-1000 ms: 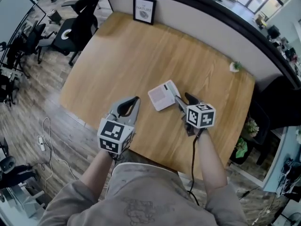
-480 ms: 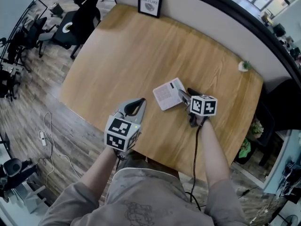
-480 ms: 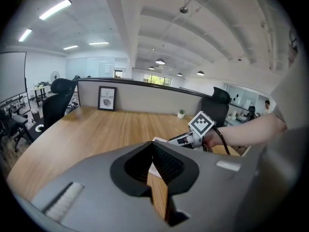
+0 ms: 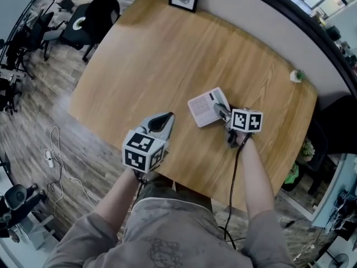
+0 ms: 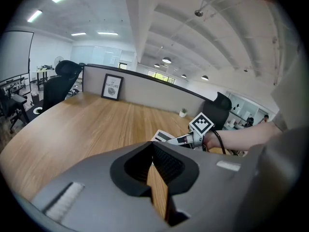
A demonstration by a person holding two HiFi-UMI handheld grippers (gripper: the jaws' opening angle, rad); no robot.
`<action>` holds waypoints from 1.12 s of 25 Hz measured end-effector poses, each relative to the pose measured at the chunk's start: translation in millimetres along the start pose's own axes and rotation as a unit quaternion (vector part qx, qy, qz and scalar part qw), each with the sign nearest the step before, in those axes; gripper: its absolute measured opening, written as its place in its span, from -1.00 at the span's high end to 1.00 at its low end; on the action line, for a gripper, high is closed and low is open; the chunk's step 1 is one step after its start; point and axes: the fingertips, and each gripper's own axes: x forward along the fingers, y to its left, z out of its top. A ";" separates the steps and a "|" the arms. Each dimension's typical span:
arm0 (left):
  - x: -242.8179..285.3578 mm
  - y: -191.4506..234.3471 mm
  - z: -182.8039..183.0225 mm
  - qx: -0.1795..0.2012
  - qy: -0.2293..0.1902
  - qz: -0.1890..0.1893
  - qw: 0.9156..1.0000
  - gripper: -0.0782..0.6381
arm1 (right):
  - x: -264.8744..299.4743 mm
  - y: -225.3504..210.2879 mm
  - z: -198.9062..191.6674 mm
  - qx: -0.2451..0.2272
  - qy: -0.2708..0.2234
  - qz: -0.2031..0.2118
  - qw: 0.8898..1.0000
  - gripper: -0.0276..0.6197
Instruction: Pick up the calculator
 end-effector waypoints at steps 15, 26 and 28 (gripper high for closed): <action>-38.9 23.8 15.5 -0.007 -0.015 0.004 1.000 0.78 | -35.8 54.6 25.8 0.053 -0.090 0.004 0.995 0.67; -103.7 1.7 118.3 0.051 -0.118 -0.021 0.991 0.78 | -181.7 189.7 140.2 -0.046 -0.302 0.020 0.952 0.67; -119.9 -4.7 144.1 0.064 -0.145 -0.025 0.987 0.78 | -213.7 213.8 154.3 -0.068 -0.336 0.017 0.939 0.67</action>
